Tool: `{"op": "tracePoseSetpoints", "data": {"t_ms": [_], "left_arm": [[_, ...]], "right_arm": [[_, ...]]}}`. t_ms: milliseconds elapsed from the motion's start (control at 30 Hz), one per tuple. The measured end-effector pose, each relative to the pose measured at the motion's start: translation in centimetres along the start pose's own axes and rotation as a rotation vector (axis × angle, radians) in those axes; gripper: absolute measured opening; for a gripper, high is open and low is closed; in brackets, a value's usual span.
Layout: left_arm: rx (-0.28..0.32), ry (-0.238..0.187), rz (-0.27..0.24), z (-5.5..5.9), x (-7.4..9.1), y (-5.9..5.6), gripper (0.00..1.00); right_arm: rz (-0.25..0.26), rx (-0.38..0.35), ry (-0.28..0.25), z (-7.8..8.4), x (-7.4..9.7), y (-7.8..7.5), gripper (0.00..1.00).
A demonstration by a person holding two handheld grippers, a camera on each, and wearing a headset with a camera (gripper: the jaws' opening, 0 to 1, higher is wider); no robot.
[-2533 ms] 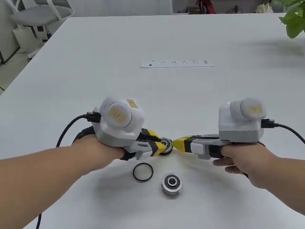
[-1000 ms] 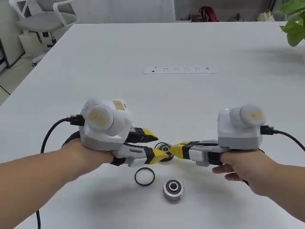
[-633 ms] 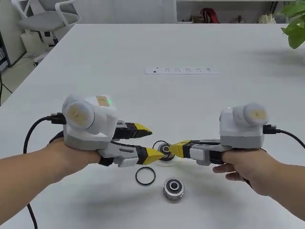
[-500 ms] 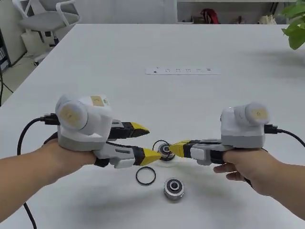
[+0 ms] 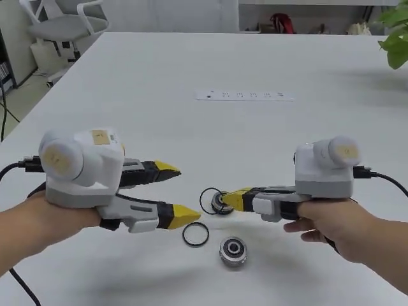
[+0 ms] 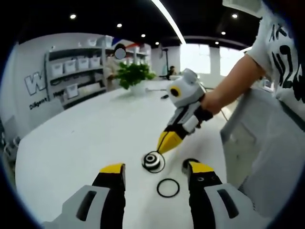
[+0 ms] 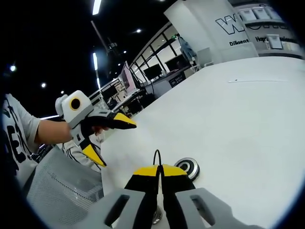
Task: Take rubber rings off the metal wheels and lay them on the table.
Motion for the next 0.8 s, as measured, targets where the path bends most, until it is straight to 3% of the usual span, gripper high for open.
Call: {"op": "tracePoseSetpoints", "data": {"t_ms": [400,800], "left_arm": [[0.044,0.003,-0.043,1.6,2.5,0.4,0.62],[0.057,0.013,-0.050,2.1,3.1,0.3,0.65]], "right_arm": [[-0.047,-0.007,0.043,0.9,-0.6,1.4,0.00],[-0.102,-0.023,0.095,1.9,-1.7,2.0,0.00]]}}
Point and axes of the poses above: the centre of the closed fingertips' face, and the gripper's own axes: x roughly backward along the fingers, y roughly to its left, z roughly out of its underside, the point moved 8 cm from there along x, roughly backward along the fingers, and after that the axes turned 1 degree about -z, right-handed, at the moved point
